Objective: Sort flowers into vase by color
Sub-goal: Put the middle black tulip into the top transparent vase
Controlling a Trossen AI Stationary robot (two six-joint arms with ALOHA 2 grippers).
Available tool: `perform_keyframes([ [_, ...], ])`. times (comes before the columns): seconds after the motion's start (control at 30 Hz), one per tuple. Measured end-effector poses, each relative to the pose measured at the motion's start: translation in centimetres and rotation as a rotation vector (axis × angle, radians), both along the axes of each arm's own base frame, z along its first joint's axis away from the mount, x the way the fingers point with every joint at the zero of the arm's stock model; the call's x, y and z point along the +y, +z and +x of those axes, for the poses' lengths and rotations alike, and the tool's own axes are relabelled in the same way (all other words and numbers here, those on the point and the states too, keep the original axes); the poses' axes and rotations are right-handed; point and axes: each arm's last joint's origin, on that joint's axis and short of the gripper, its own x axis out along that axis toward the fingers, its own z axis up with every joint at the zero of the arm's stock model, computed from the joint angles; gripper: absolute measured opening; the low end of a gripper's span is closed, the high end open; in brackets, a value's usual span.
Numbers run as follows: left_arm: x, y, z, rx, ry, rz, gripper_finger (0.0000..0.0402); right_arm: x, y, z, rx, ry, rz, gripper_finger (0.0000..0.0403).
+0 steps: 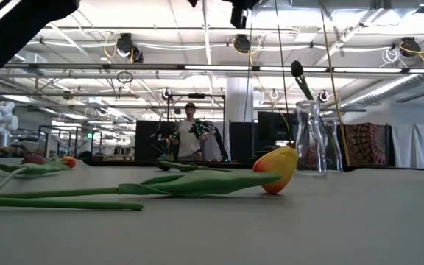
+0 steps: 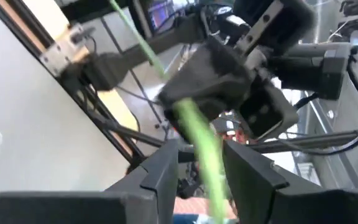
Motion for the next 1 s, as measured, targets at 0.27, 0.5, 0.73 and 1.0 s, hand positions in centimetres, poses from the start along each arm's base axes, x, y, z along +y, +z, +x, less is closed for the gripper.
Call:
perform_keyframes([
  [0.27, 1.5, 0.2, -0.5, -0.040, 0.035, 0.071, 0.0132, -0.1, 2.2, -7.3, -0.314, -0.155, 0.128, 0.0000],
  [0.5, 1.8, 0.2, -0.6, -0.060, 0.067, 0.144, 0.0132, 0.3, 2.7, -12.4, -0.614, -0.299, 0.307, 0.0000],
  [0.73, 1.8, 0.3, -0.4, -0.091, 0.082, 0.201, 0.0132, 0.0, -0.7, -11.9, -0.796, -0.374, 0.445, 0.0000],
  [1.0, 1.7, 0.5, -0.4, -0.118, 0.078, 0.243, 0.0132, -0.8, -5.8, -9.0, -1.015, -0.427, 0.422, 0.0000],
])
